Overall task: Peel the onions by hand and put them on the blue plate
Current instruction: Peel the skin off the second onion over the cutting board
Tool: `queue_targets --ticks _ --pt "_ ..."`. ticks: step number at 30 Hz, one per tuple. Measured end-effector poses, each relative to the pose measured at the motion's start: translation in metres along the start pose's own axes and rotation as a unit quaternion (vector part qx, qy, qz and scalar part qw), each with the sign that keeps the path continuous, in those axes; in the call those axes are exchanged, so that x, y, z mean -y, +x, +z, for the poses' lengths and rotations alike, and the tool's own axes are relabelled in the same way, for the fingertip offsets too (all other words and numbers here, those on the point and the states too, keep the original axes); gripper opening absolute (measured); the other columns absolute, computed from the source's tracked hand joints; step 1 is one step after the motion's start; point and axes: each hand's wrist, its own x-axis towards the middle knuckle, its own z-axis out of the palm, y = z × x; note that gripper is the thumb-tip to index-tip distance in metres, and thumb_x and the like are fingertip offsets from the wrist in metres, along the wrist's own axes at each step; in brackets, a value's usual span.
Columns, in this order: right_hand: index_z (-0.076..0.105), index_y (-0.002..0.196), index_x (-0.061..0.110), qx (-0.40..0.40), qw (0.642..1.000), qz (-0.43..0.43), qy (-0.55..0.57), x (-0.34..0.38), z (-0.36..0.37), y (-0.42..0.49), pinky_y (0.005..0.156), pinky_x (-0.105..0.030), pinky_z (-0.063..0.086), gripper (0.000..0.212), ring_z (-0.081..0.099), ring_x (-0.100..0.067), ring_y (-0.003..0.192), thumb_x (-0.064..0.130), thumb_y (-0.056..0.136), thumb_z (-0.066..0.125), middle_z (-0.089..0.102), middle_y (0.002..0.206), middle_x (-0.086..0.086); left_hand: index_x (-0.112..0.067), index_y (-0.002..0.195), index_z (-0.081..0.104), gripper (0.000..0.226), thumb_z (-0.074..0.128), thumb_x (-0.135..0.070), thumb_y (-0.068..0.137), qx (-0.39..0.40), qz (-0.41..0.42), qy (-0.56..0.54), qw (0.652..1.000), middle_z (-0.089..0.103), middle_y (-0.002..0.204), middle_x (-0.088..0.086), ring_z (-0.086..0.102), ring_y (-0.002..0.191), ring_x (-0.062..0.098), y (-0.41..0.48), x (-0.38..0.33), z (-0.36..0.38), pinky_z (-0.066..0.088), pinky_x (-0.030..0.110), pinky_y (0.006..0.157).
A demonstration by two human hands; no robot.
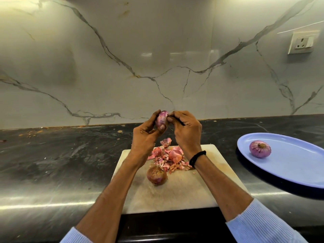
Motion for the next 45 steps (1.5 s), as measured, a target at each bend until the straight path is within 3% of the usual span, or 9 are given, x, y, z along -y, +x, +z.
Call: queue_targets --ticks 8,11,15,21,26,32,36,40,45 --pt "0.073 0.1 -0.001 0.009 0.998 -0.04 -0.04 -0.003 0.003 -0.001 0.082 -0.026 0.059 0.016 0.067 -0.018 0.089 -0.009 0.088 0.065 0.069 0.097 -0.009 -0.023 0.133 0.057 0.055 0.069 0.003 0.085 -0.024 0.003 0.023 0.999 0.072 0.107 -0.024 0.067 0.11 0.002 -0.001 -0.002 0.003 0.053 0.02 0.093" --pt "0.071 0.099 -0.001 0.017 0.996 -0.053 -0.067 -0.002 0.003 -0.003 0.083 -0.022 0.057 0.016 0.064 -0.018 0.09 -0.01 0.089 0.062 0.067 0.097 -0.011 -0.024 0.131 0.058 0.055 0.069 0.003 0.085 -0.031 0.006 0.028 0.999 0.072 0.104 -0.026 0.067 0.108 0.001 -0.001 -0.002 0.004 0.054 0.018 0.09" --pt "0.065 0.096 -0.002 0.043 0.992 -0.074 -0.091 -0.001 0.006 -0.006 0.084 -0.007 0.045 0.008 0.054 -0.011 0.091 -0.005 0.091 0.059 0.061 0.1 -0.011 -0.02 0.134 0.06 0.054 0.071 0.0 0.085 -0.053 0.002 0.005 0.999 0.073 0.112 -0.015 0.068 0.11 0.008 0.0 0.0 0.005 0.055 0.024 0.093" --pt "0.063 0.114 0.011 0.045 0.997 0.04 0.053 0.004 0.0 -0.001 0.09 -0.021 0.054 0.02 0.064 -0.009 0.102 0.005 0.095 0.063 0.066 0.109 -0.003 -0.011 0.139 0.057 0.059 0.072 -0.01 0.081 -0.049 -0.023 -0.017 0.998 0.072 0.12 -0.007 0.067 0.115 0.015 0.0 0.0 0.004 0.054 0.039 0.099" --pt "0.068 0.118 0.014 0.063 0.994 0.056 0.065 0.003 -0.002 0.0 0.093 -0.022 0.054 0.023 0.064 -0.011 0.108 0.014 0.095 0.066 0.067 0.115 -0.003 -0.012 0.138 0.057 0.065 0.074 -0.017 0.076 -0.045 -0.044 -0.029 0.998 0.071 0.121 -0.003 0.067 0.116 0.019 0.0 0.0 0.004 0.052 0.048 0.102" --pt "0.066 0.1 0.012 0.048 0.993 0.098 0.051 0.002 0.0 -0.002 0.083 -0.036 0.058 0.007 0.066 -0.016 0.094 0.014 0.093 0.068 0.068 0.097 -0.003 -0.021 0.131 0.061 0.059 0.074 -0.015 0.074 -0.036 -0.033 -0.011 0.999 0.073 0.115 -0.011 0.068 0.113 0.012 0.0 -0.005 0.003 0.055 0.037 0.098" --pt "0.053 0.109 0.02 0.061 0.988 0.124 0.071 0.009 -0.004 0.001 0.086 -0.026 0.057 0.029 0.065 -0.007 0.096 -0.002 0.093 0.062 0.064 0.099 0.007 -0.023 0.132 0.061 0.059 0.075 -0.013 0.075 -0.045 -0.02 0.008 0.999 0.072 0.113 -0.016 0.067 0.113 0.008 0.0 -0.008 0.002 0.054 0.033 0.099" --pt "0.059 0.116 0.02 0.09 0.99 0.083 0.07 0.01 -0.006 0.0 0.086 -0.017 0.054 0.024 0.065 0.0 0.101 0.014 0.094 0.067 0.067 0.106 0.01 -0.023 0.136 0.058 0.058 0.072 -0.018 0.08 -0.038 0.004 0.039 0.998 0.068 0.117 -0.02 0.064 0.114 0.003 -0.001 -0.011 0.001 0.052 0.026 0.1" --pt "0.065 0.117 0.01 0.097 0.993 0.046 0.042 0.004 -0.002 -0.002 0.089 -0.029 0.058 0.027 0.067 -0.01 0.103 0.019 0.092 0.071 0.069 0.113 -0.004 -0.027 0.14 0.054 0.049 0.058 -0.006 0.096 -0.042 0.011 0.062 0.997 0.061 0.135 -0.008 0.058 0.125 0.008 0.002 -0.009 -0.003 0.047 0.035 0.108"
